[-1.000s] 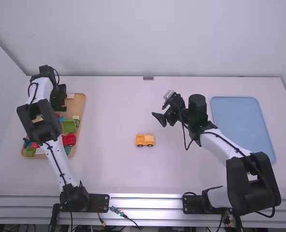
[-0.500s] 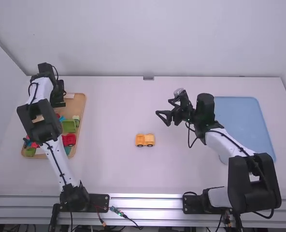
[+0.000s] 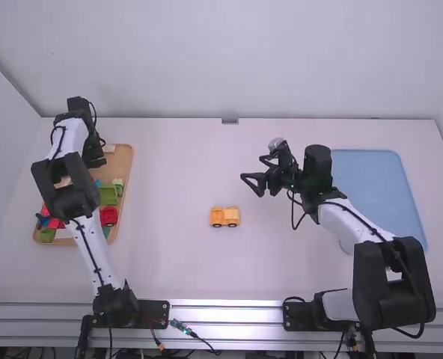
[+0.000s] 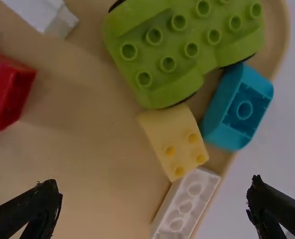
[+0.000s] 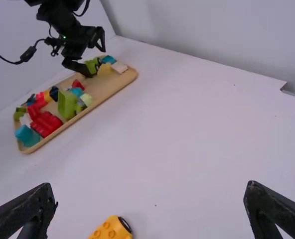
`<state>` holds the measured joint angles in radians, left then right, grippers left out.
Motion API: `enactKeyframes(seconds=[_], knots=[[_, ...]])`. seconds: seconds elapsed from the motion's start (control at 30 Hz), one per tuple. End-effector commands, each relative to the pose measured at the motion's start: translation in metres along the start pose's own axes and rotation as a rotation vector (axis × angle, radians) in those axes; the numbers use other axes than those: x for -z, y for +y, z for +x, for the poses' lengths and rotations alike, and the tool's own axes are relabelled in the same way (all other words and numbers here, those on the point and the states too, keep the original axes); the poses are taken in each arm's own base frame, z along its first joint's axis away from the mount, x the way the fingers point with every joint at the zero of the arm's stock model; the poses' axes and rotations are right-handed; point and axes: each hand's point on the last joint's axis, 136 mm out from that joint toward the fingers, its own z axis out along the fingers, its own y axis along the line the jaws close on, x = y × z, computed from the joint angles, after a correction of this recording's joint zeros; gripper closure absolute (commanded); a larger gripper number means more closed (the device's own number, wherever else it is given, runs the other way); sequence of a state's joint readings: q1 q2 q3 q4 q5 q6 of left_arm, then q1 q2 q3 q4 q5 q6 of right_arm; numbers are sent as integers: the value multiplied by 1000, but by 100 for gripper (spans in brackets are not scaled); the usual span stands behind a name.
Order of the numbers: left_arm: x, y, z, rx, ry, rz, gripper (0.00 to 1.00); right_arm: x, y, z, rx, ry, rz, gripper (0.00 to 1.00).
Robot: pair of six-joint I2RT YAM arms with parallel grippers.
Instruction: Assemble lego blocks to make yellow taxi
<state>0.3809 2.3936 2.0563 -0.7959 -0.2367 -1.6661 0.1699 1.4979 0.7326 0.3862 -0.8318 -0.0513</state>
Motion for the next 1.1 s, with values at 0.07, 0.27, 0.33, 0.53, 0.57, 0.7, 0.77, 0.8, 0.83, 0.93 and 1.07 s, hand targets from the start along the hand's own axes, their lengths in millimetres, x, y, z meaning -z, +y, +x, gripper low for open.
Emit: enactKeyframes(seconds=[0.07,0.27,0.33,0.53,0.57,0.7,0.77,0.8,0.83,0.93,1.07], knots=[[-11,24,-1,115,-37,-62,1,0,6,-5,17,-11,-18,0],[-26,29,1,158,-44,-44,0,2,4,-5,12,-13,-14,0],[-26,29,1,157,-46,-46,0,3,2,-6,11,-14,-9,0],[-26,30,1,192,-49,-49,2,3,2,-6,11,-15,-7,0],[-26,30,1,190,-49,-49,3,4,1,-6,10,-16,-5,0],[-26,33,3,179,-37,-64,5,5,-1,-6,8,-17,0,0],[-27,33,5,184,-14,-68,4,5,-1,-6,8,-17,0,0],[-27,33,6,186,-5,-66,2,5,-1,-6,8,-17,0,0],[-27,31,8,190,12,-62,1,5,-1,-6,8,-17,0,0],[-27,27,19,195,72,-51,1,5,-1,-6,8,-17,0,0],[-26,26,28,199,129,-59,1,5,-1,-5,8,-15,0,0]])
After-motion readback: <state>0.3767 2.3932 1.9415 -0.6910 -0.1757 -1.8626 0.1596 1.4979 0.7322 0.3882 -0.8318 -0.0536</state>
